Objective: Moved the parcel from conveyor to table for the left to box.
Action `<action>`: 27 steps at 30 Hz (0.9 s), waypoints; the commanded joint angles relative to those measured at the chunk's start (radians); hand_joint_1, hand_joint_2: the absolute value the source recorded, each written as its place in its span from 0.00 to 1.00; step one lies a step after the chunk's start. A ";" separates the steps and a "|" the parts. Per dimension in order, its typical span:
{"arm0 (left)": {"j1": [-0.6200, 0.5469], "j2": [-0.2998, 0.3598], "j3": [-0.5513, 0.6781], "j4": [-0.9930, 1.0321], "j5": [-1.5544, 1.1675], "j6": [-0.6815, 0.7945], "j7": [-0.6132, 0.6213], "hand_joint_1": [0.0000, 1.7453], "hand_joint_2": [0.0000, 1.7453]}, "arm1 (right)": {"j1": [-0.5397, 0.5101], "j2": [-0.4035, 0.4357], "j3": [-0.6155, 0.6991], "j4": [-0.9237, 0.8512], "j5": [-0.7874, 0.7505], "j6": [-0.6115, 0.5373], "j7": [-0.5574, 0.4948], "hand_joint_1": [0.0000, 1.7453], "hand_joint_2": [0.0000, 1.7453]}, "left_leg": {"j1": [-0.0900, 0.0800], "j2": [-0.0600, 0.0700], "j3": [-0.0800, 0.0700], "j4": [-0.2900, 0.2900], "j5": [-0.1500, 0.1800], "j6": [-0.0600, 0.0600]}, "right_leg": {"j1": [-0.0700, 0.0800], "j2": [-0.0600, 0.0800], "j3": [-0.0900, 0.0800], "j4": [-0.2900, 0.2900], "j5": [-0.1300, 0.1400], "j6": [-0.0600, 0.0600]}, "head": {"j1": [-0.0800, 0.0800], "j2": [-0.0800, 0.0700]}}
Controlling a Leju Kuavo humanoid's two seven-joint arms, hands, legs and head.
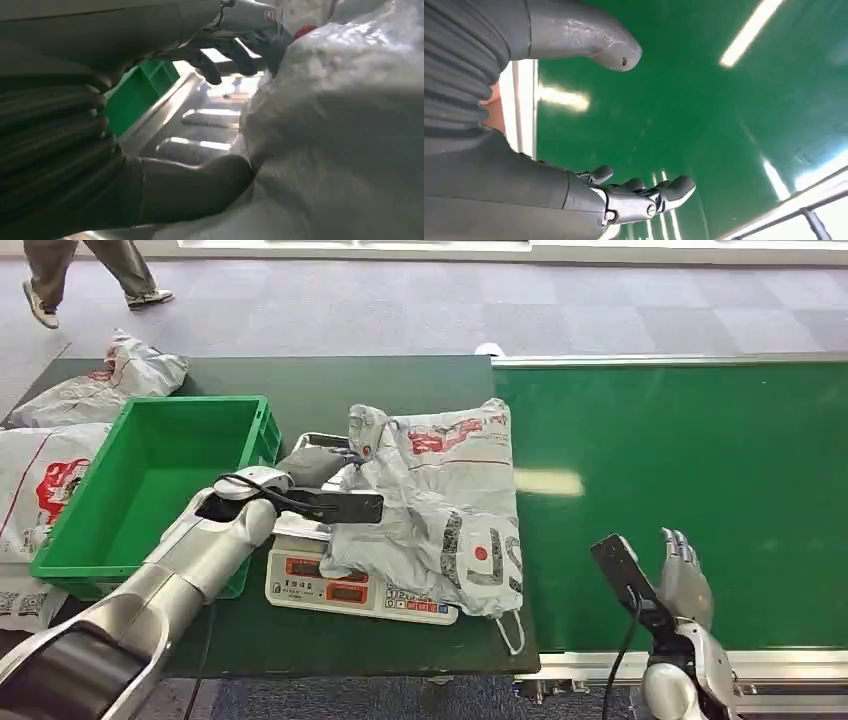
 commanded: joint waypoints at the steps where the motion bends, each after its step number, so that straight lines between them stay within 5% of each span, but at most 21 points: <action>1: -0.071 0.028 -0.231 0.150 -0.050 -0.092 -0.065 0.55 1.00 | -0.100 -0.048 0.099 0.162 -0.029 -0.020 -0.025 0.00 1.00 | 0.000 0.006 0.003 -0.002 0.000 0.000 | 0.001 0.002 0.001 -0.002 0.002 -0.002 | 0.000 0.000; 7: -0.072 0.026 -0.231 0.149 -0.051 -0.092 -0.066 0.56 1.00 | -0.099 -0.048 0.099 0.162 -0.029 -0.020 -0.026 0.00 1.00 | 0.000 0.003 0.003 -0.001 0.000 0.000 | 0.001 0.001 0.003 -0.001 0.001 -0.001 | 0.000 0.000; 8: -0.070 0.037 -0.251 0.137 -0.058 -0.088 -0.087 0.93 1.00 | -0.100 -0.050 0.106 0.162 -0.031 -0.025 -0.033 0.00 1.00 | 0.000 0.004 0.004 -0.002 0.000 0.000 | 0.001 0.001 0.003 -0.002 0.001 -0.001 | 0.000 0.000; 9: -0.059 0.044 -0.257 0.124 -0.059 -0.068 -0.095 1.00 1.00 | -0.102 -0.050 0.110 0.161 -0.034 -0.030 -0.038 0.00 1.00 | 0.000 0.004 0.004 -0.002 0.000 0.000 | 0.000 0.001 0.003 -0.002 0.001 -0.001 | 0.000 0.000; 20: -0.027 0.087 -0.216 -0.006 -0.065 0.141 -0.035 1.00 1.00 | -0.007 -0.021 0.060 0.032 -0.033 -0.065 -0.039 0.00 1.00 | 0.000 0.002 0.003 -0.001 0.000 0.000 | 0.001 0.000 0.003 -0.001 0.000 -0.001 | 0.000 0.000; 27: -0.028 0.088 -0.214 -0.008 -0.065 0.142 -0.035 1.00 1.00 | -0.006 -0.021 0.058 0.030 -0.033 -0.065 -0.038 0.00 1.00 | 0.000 0.002 0.002 0.000 0.000 0.000 | 0.000 0.000 0.002 0.000 0.000 -0.001 | 0.000 0.000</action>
